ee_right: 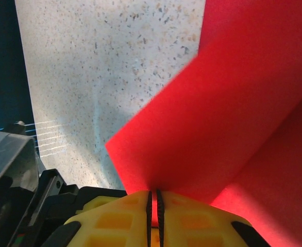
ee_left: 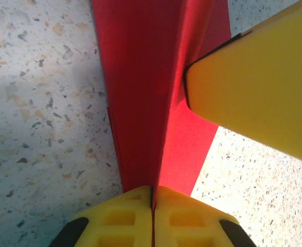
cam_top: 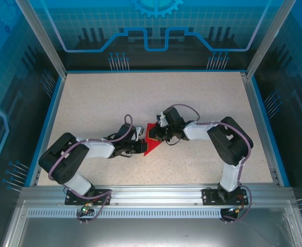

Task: Fold a paper plane with a square sheet of paper (pick it up from the middle)
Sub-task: Fourth fold the wing at the center of the table.

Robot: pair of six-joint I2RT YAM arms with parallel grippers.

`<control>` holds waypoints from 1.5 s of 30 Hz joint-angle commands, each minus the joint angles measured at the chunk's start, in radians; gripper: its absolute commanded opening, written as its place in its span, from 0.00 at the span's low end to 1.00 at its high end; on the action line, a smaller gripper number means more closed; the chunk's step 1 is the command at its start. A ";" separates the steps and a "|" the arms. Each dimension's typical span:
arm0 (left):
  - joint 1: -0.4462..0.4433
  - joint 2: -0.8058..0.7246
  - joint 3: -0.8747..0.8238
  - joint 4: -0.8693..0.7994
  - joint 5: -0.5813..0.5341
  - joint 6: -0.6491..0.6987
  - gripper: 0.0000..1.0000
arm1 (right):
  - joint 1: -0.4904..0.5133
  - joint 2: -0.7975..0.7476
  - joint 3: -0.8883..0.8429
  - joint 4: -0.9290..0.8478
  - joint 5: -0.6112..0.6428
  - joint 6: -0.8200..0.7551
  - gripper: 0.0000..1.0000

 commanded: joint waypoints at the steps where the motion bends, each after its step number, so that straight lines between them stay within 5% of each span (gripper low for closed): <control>1: 0.011 0.010 -0.025 -0.022 0.019 0.000 0.08 | -0.007 0.022 0.027 0.006 0.017 0.010 0.14; 22: 0.082 0.087 0.006 0.041 0.234 0.012 0.02 | -0.005 -0.065 -0.046 0.094 -0.041 0.033 0.15; 45: 0.082 0.111 0.012 0.028 0.264 0.012 0.13 | -0.021 0.070 0.027 0.037 0.008 0.045 0.15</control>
